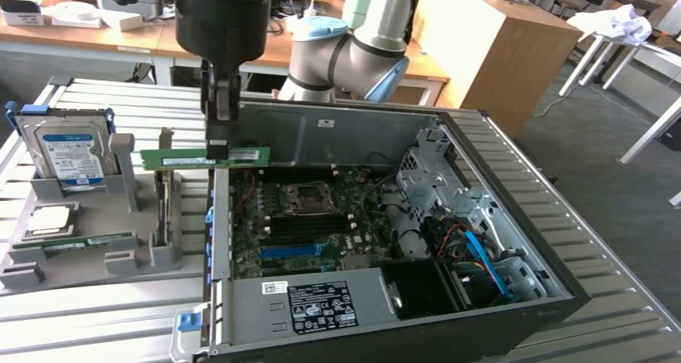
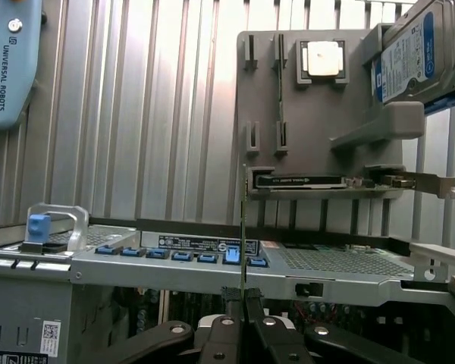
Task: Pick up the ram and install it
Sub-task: 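Pick up the ram and move it above insertion slot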
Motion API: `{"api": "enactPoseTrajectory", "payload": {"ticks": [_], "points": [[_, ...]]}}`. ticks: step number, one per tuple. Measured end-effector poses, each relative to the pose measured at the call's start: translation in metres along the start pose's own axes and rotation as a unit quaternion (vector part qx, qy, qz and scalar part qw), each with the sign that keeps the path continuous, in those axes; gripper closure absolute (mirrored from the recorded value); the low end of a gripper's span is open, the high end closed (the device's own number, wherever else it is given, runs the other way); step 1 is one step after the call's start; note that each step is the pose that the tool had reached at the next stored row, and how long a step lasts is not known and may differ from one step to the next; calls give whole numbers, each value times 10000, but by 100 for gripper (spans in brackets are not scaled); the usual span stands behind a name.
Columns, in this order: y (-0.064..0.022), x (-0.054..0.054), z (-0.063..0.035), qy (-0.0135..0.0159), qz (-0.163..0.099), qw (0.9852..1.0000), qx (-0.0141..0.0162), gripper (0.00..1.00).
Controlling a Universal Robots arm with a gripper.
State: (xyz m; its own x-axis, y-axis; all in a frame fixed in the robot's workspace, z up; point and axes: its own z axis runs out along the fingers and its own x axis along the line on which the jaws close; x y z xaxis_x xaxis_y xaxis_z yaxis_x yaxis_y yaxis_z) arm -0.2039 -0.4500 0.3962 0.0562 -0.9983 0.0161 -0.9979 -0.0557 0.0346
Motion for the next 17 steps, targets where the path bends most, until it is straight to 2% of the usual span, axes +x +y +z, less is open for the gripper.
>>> {"api": "enactPoseTrajectory", "payload": {"ticks": [17], "points": [[-99,6,-3,1,0,10000,0,87]]}}
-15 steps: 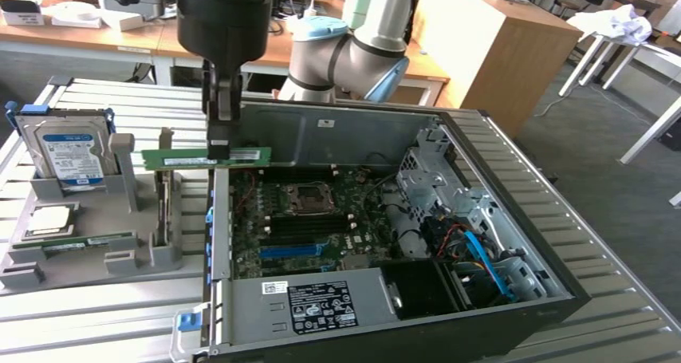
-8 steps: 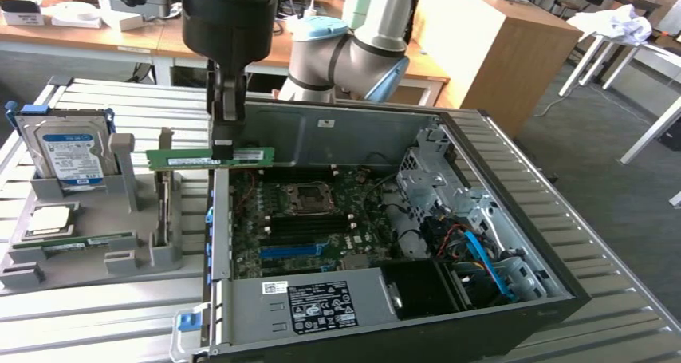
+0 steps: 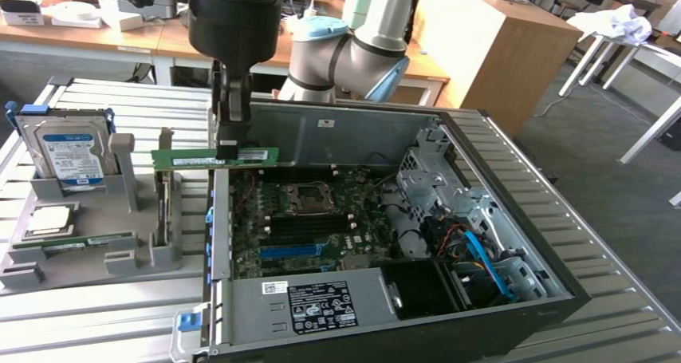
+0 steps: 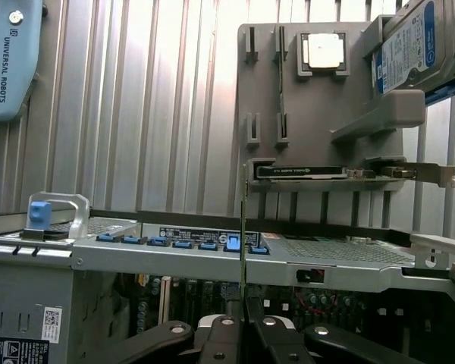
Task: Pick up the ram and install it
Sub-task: 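Pick up the ram and move it above insertion slot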
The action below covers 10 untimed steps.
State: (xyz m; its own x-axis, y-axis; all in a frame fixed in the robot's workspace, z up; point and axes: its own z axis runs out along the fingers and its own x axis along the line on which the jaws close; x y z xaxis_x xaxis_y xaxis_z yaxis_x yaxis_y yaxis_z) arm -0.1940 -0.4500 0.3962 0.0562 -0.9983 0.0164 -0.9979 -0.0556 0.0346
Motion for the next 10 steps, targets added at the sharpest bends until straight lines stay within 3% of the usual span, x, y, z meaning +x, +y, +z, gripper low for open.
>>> {"api": "enactPoseTrajectory", "payload": {"ticks": [10], "points": [[-55,3,-2,1,0,10000,0,87]]}}
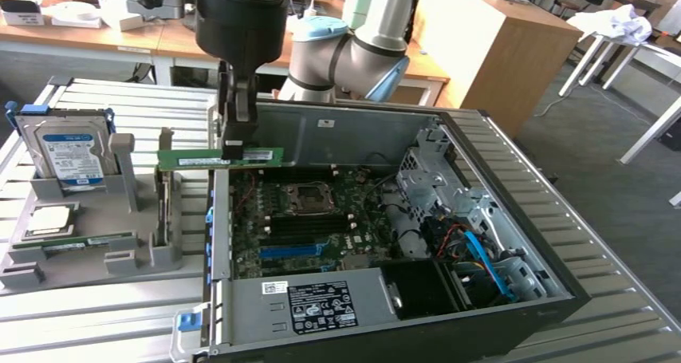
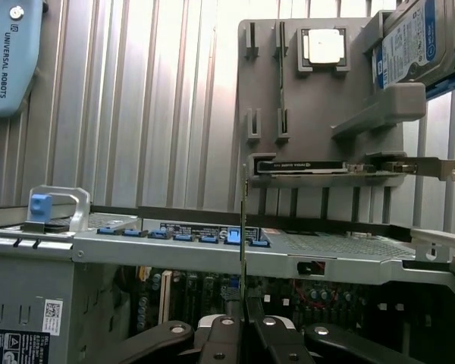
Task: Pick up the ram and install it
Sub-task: 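Pick up the ram and move it above insertion slot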
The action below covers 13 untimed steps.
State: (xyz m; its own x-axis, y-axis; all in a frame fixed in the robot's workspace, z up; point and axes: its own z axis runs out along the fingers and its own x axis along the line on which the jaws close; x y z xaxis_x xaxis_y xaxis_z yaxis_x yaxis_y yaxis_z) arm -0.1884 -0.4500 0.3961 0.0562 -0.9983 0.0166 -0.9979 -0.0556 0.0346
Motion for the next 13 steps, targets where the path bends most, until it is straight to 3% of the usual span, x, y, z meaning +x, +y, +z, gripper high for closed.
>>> {"api": "enactPoseTrajectory", "payload": {"ticks": [13], "points": [[-65,4,-2,2,0,10000,0,87]]}}
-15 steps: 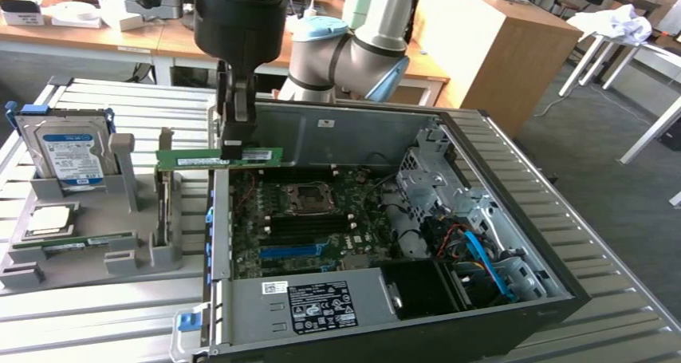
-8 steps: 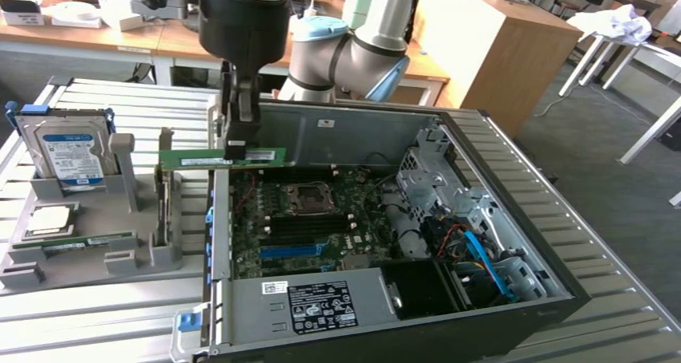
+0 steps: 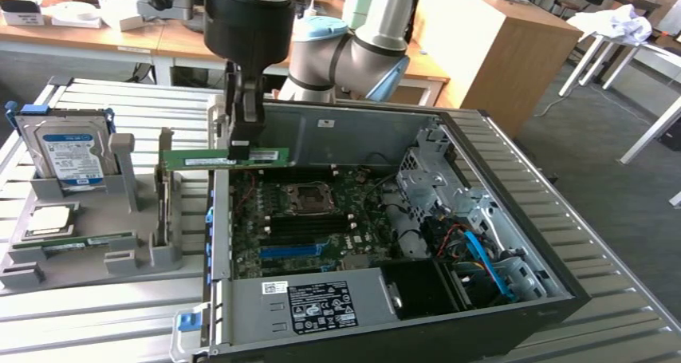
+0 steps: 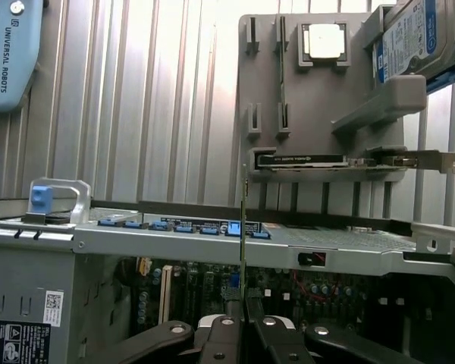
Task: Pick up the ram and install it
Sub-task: 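Pick up the ram and move it above insertion slot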
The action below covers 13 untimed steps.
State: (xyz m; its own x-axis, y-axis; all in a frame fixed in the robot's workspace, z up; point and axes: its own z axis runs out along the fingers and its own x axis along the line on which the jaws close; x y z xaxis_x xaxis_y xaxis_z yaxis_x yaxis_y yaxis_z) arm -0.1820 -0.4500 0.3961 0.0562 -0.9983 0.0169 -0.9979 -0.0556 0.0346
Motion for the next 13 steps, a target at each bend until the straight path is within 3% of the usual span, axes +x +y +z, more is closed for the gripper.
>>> {"api": "enactPoseTrajectory", "payload": {"ticks": [13], "points": [[-64,4,-2,2,0,10000,0,87]]}}
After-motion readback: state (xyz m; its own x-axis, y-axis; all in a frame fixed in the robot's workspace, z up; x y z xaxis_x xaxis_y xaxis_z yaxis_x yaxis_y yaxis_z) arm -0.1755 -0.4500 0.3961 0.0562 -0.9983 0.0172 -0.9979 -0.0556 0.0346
